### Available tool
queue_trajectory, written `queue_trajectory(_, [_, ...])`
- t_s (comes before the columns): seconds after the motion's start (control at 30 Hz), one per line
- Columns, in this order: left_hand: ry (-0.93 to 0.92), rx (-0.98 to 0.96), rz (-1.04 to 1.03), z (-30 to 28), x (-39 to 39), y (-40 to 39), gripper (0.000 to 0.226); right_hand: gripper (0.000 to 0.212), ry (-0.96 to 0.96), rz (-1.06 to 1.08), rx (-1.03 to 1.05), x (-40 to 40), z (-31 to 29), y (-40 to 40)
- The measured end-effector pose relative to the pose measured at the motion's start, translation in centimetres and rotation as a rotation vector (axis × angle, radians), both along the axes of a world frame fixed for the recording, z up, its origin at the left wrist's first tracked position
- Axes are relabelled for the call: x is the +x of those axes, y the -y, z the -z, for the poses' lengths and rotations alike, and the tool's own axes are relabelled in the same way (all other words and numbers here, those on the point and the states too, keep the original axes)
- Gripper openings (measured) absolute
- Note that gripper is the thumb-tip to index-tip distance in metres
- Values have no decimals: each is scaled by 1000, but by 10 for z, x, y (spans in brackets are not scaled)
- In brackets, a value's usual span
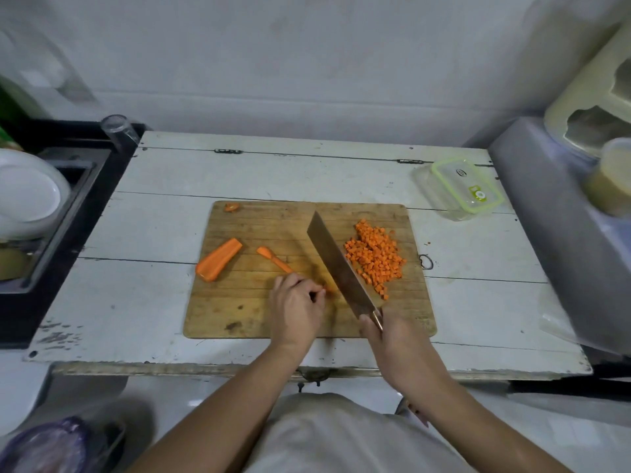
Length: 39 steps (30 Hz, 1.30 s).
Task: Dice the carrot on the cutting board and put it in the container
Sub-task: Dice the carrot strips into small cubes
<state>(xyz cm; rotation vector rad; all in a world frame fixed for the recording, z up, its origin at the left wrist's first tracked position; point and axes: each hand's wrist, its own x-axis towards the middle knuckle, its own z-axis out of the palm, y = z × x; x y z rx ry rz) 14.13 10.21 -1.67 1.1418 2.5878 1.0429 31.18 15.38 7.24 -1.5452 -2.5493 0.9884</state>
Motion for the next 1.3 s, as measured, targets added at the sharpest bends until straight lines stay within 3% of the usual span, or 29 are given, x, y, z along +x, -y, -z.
queue_trajectory(0.4, [25,-49,-1,-2,-2,-1,11,27,141,-64,-2,-18,-4,12])
queue_trajectory(0.7, [80,19,35,0,-6,5,5,33,-18,-4,-14,-9,7,8])
queue_trajectory(0.87, [121,-19,48,-2,-7,6,4,32,0,2,-14,-3,6,8])
queue_trajectory(1.0, [112,-42,85,-5,-6,10,8,32,4,16,-26,-6,6,8])
queue_trajectory(1.17, [38,-168,196,-9,-6,11,29,31,-7,38,-30,-6,0,7])
queue_trajectory(1.3, [42,-223,209,-12,-6,8,28,33,-12,104,-60,-2,-1,2])
